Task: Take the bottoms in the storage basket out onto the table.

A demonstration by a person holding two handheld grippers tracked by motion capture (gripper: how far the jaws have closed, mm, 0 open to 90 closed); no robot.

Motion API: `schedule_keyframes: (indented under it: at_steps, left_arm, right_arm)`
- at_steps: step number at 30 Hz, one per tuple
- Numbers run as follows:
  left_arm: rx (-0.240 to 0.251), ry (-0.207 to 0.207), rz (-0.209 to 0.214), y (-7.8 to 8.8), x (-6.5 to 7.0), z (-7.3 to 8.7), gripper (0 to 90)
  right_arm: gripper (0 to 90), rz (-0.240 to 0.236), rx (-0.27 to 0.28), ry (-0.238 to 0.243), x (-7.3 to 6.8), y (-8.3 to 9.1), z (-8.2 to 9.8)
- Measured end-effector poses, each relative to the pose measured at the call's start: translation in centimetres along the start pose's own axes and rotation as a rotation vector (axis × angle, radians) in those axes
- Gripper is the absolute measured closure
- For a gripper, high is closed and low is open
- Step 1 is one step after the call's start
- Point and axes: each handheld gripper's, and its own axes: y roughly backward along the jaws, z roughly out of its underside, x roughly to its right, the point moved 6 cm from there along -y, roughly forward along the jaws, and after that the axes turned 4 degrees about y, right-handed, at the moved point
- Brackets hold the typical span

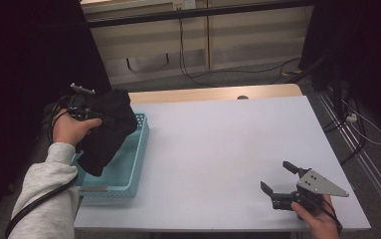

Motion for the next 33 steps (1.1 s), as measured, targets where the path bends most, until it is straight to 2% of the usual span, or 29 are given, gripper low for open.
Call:
schedule_keyframes:
  at_steps: [5,8,10,11,16,20,24,30,33]
  left_arm:
    - [0.016,-0.044,0.047,0.4,2.8,-1.1,70.2]
    - [0.013,-0.092,0.071,0.3,4.7,-1.5,70.1]
    - [0.025,-0.098,0.095,0.1,6.0,-1.8,70.0]
    - [0.012,-0.114,0.112,0.1,6.6,-1.8,70.0]
    - [0.015,-0.149,0.170,-0.9,9.9,-1.9,69.9]
    - [0.004,-0.197,0.216,-1.9,12.4,-1.5,69.8]
    - [-0.003,-0.226,0.260,-3.2,15.0,-0.7,69.6]
    - [-0.022,-0.255,0.326,-5.9,18.3,1.1,69.3]
    - [-0.036,-0.260,0.346,-7.6,19.6,2.3,69.2]
  right_arm:
    - [2.1,-0.001,-0.001,0.000,0.0,0.0,0.0]
    - [2.1,0.000,0.000,0.000,0.0,0.0,0.0]
    - [2.1,0.000,0.000,0.000,0.0,0.0,0.0]
    - [2.1,0.000,0.000,-0.001,0.0,0.0,0.0]
    - [2.1,0.000,0.001,-0.003,0.0,0.0,0.0]
    - [2.1,-0.001,0.000,0.002,0.0,0.0,0.0]
    - [2.1,-0.001,0.000,0.001,0.0,0.0,0.0]
    - [2.1,-0.001,-0.002,0.001,0.0,0.0,0.0]
    - [2.1,0.000,-0.005,-0.001,0.0,0.0,0.1]
